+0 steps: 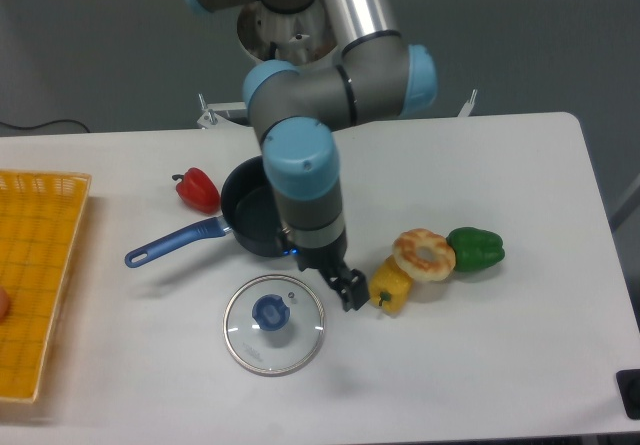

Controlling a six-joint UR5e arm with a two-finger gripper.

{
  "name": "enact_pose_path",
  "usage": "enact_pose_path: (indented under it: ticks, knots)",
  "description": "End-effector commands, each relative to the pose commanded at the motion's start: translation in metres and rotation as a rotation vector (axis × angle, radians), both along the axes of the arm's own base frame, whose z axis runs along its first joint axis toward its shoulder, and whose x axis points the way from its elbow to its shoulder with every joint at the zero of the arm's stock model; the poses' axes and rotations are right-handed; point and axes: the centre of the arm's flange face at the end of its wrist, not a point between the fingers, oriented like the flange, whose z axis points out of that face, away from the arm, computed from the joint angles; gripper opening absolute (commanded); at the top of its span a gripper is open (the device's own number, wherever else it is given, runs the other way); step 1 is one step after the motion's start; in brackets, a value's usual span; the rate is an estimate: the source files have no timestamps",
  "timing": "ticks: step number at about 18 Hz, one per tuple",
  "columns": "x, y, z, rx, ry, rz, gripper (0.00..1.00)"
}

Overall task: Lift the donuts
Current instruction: 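Move the gripper over the glazed donut beside the green pepper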

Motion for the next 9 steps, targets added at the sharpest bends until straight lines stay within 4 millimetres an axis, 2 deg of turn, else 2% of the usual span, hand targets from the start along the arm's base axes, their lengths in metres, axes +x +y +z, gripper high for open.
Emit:
enact_pose_path:
  ticks: [2, 6, 8, 9]
  knots:
    - [-0.001, -0.001, 0.001, 0.002, 0.002, 0.002, 1.0]
    - [-0.017, -0.015, 0.004, 0.004, 0.002, 0.035, 1.0]
    - [-0.022, -0.027, -0.013, -0.039, 0.001, 0.056, 1.0]
    - [-0.029, -0.034, -0.013, -0.062, 0.016, 0.071, 1.0]
